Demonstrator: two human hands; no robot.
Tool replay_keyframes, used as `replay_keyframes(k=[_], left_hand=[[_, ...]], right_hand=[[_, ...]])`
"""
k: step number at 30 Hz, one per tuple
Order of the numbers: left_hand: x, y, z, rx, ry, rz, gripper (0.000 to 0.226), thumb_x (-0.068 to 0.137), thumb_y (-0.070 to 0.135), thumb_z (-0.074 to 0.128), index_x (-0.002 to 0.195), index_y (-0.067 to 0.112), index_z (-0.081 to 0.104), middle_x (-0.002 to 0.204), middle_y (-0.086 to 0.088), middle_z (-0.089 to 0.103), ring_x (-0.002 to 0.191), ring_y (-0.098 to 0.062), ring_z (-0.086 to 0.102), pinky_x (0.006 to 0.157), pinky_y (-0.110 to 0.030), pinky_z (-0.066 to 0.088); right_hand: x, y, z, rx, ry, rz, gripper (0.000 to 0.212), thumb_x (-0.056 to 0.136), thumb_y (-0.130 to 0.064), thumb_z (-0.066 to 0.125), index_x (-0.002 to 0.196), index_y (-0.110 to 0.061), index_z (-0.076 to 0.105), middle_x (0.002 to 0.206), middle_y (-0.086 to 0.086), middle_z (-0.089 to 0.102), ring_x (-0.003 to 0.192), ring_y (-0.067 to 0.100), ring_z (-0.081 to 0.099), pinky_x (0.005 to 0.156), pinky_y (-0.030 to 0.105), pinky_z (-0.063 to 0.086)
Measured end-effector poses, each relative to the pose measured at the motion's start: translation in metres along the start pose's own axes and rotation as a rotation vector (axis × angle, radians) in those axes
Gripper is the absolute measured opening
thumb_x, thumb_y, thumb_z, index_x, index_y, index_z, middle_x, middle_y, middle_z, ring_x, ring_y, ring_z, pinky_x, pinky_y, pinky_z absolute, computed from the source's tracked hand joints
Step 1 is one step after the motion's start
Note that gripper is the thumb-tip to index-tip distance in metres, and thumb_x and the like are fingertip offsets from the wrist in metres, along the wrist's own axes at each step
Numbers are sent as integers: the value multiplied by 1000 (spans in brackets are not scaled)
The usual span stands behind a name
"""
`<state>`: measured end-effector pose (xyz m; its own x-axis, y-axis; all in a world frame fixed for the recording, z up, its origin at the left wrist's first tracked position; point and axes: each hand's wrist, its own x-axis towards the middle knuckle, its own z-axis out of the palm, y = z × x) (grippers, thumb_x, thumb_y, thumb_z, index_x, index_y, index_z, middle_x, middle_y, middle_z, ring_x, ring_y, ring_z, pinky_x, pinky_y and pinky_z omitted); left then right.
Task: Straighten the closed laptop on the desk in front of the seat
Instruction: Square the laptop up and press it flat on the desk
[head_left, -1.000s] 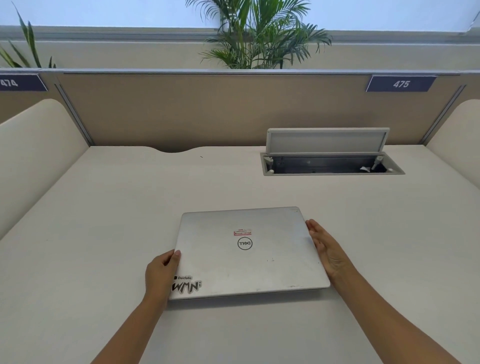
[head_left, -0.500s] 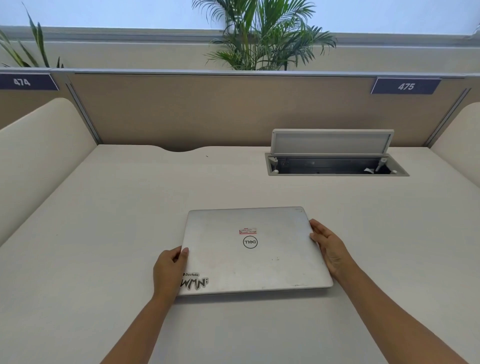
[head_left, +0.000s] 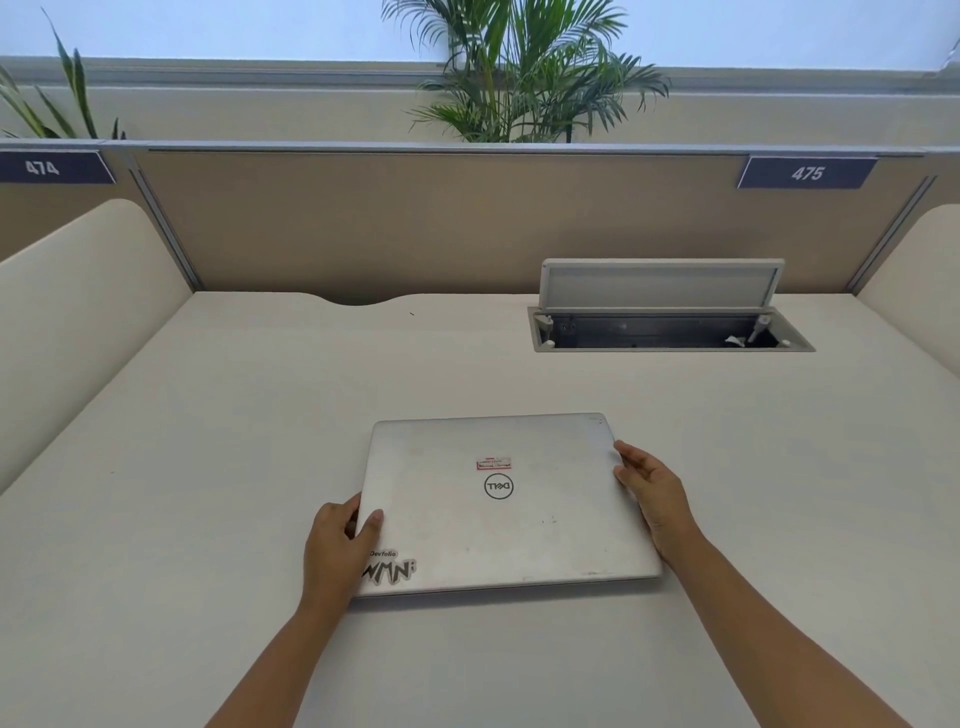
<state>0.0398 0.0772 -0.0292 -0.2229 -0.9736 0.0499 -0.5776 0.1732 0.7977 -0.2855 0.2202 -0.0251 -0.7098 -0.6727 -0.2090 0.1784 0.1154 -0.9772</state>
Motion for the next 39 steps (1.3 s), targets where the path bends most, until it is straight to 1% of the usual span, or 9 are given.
replay_keyframes(k=[10,17,21,24,29,31,33,37,39], left_hand=[[-1,-1,1,-27,19,-12,24,85,15,59,108,15,64,79,-3,48,71,-7,49,61,-17,36],[-4,-1,3,-38,48,19,29,85,11,59,113,15,63,81,-4,49,72,-5,50,62,-15,35],[-7,1,4,-73,127,9,30,85,4,55,113,10,65,81,-6,53,73,-4,52,64,-6,39],[-10,3,4,-84,181,-6,30,84,0,52,109,7,67,81,-9,56,70,-10,53,65,3,36],[-13,6,2,-122,229,-74,29,83,0,51,103,7,70,78,-9,61,72,-21,54,63,2,37],[-14,9,1,-166,270,-130,27,84,2,51,102,6,71,85,-11,68,70,-11,57,61,0,39],[-16,11,0,-211,306,-174,26,84,3,53,103,6,70,87,-12,70,61,2,58,59,5,37],[-17,14,-1,-227,325,-204,26,83,4,54,105,8,69,68,-4,61,61,9,57,58,9,34],[-17,14,-1,-214,325,-203,27,83,4,55,106,9,69,68,-3,60,63,12,57,59,9,33]], right_hand=[[1,1,-1,-1,3,-10,34,87,-4,57,119,-15,59,120,5,61,107,18,58,97,35,45],[2,2,0,30,0,0,35,86,-1,57,118,-14,59,122,7,61,108,20,58,100,40,44],[1,2,0,16,5,-4,35,86,-2,57,120,-14,59,124,7,60,113,22,57,102,41,43],[0,2,0,4,9,-8,36,86,-1,57,120,-13,58,125,7,60,117,22,55,103,42,42],[-1,2,3,16,9,-21,34,85,2,57,112,-18,61,121,2,61,116,17,55,92,26,46],[-1,1,4,12,9,-29,33,85,2,57,109,-20,62,121,1,61,112,13,55,85,19,46],[-1,1,5,2,9,-34,33,85,2,57,107,-21,62,121,0,60,111,11,55,80,15,45],[-1,1,5,-16,-2,-36,32,85,1,57,104,-24,62,122,-3,59,116,11,52,87,20,43],[-1,2,4,-17,-7,-39,32,85,1,57,103,-25,62,122,-2,59,116,11,52,90,22,42]])
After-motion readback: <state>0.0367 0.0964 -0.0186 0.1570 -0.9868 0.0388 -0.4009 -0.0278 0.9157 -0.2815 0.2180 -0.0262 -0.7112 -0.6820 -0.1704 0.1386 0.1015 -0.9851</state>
